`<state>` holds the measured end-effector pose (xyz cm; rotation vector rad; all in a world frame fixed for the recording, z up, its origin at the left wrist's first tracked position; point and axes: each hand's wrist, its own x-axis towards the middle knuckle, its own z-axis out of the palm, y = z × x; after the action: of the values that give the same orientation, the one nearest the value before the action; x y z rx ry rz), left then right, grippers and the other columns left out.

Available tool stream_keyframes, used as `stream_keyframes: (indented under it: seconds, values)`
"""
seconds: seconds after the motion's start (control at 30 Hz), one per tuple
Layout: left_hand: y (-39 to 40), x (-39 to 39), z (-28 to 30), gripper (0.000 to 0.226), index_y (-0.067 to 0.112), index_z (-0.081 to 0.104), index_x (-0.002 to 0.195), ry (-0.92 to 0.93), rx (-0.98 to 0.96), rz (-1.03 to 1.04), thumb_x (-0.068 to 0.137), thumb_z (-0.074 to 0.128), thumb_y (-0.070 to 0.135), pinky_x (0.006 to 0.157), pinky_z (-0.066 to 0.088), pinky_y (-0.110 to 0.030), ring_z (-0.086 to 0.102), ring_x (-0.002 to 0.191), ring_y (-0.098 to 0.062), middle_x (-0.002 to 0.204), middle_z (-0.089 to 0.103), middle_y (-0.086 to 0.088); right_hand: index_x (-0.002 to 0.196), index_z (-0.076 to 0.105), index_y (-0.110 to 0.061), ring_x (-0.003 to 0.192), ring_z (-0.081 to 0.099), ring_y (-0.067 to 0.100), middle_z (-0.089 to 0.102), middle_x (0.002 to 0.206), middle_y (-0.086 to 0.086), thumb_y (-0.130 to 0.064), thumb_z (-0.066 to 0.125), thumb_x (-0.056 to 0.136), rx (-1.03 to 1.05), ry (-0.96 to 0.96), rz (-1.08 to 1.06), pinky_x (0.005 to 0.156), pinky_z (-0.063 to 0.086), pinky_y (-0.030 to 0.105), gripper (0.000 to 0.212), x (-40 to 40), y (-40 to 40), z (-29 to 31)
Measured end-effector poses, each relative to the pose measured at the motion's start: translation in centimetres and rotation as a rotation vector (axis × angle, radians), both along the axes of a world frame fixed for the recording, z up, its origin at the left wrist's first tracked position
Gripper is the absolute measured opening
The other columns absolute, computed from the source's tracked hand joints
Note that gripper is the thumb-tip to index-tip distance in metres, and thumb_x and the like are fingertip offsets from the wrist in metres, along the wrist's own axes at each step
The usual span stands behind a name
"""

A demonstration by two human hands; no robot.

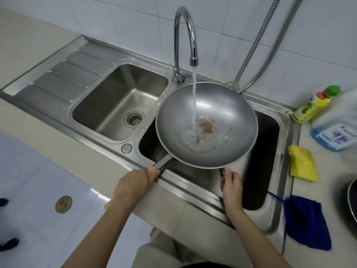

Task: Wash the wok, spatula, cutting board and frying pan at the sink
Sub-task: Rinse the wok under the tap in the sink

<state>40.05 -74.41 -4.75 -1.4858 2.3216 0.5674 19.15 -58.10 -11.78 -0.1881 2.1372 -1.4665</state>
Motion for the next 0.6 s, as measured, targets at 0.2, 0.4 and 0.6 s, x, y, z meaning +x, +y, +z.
stream_keyframes:
  seconds: [0.2,0.4,0.6]
  values:
    - [0.1,0.2,-0.6,0.061,0.018,0.058,0.095,0.016,-0.023,0.003,0.094,0.023,0.068,0.074,0.041,-0.034,0.061,0.097,-0.029,0.099,0.065,-0.007,0.089,0.052,-0.015,0.061,0.05,0.015,0.054,0.068,0.004,-0.032,0.038,0.102,-0.098,-0.073,0.087,0.06,0.042,0.034,0.025,-0.6,0.4,0.0]
    - [0.1,0.3,-1.0,0.063,0.017,0.058,0.095,0.005,-0.058,-0.011,0.093,0.022,0.069,0.078,0.046,-0.038,0.062,0.097,-0.03,0.101,0.066,-0.008,0.08,0.05,-0.011,0.061,0.05,0.013,0.054,0.064,0.002,-0.028,0.038,0.102,-0.088,0.0,0.104,0.061,0.043,0.033,0.03,-1.0,-0.5,-0.3]
    - [0.2,0.2,-0.9,0.062,0.017,0.057,0.093,0.012,-0.061,-0.006,0.094,0.022,0.068,0.073,0.043,-0.033,0.061,0.092,-0.027,0.094,0.063,-0.005,0.079,0.049,-0.015,0.061,0.052,0.015,0.055,0.061,-0.001,-0.031,0.035,0.102,0.001,0.124,0.133,0.067,0.046,0.043,0.031,-0.8,-0.9,-0.7]
